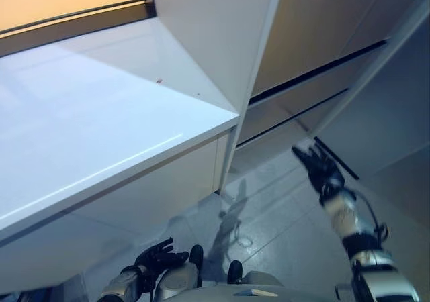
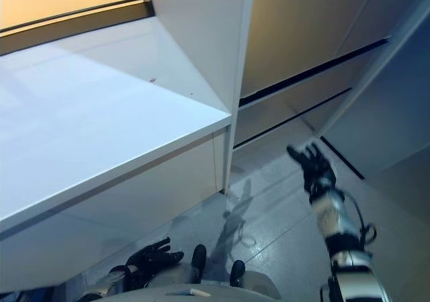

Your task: Put drinks into fridge and close the fridge

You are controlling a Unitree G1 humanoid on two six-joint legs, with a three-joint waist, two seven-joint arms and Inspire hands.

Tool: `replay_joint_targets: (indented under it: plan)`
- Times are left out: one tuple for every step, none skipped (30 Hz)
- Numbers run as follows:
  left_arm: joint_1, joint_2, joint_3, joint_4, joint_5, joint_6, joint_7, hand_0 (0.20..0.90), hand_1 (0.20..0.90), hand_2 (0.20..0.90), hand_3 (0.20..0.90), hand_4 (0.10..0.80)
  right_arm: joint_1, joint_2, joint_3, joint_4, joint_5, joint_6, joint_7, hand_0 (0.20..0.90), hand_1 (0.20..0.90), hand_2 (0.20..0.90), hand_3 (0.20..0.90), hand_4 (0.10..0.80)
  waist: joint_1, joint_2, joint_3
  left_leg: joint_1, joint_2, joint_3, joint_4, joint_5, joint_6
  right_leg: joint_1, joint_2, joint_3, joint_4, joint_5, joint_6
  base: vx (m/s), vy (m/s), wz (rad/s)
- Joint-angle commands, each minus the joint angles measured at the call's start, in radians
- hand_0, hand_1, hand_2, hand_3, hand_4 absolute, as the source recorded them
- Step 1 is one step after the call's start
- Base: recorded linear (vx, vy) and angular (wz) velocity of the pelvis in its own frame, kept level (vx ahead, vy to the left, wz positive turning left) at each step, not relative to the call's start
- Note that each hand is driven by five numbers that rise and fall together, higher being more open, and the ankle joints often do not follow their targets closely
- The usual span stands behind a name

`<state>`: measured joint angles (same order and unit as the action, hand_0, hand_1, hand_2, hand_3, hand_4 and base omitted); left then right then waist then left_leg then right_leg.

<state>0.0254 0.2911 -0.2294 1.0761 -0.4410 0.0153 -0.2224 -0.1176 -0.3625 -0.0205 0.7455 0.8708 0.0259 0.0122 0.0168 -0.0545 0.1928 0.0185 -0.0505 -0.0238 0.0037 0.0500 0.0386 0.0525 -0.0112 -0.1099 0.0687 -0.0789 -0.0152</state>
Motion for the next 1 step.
replay_joint_targets:
  plan:
    - [0.003, -0.005, 0.006, 0.020, 0.037, -0.057, -0.015, 0.900, 0.900, 0.900, 0.900, 0.800, -0.016, -0.032, 0.006, 0.008, -0.059, -0.048, 0.101, 0.900, 0.900, 0.900, 0.900, 0.800, -0.016, 0.018, -0.070, 0.048, 0.001, 0.053, -0.046, -0.070, 0.006, -0.019, -0.006, 0.038, -0.034, 0.075, 0.054, -0.015, -0.011, -0.21]
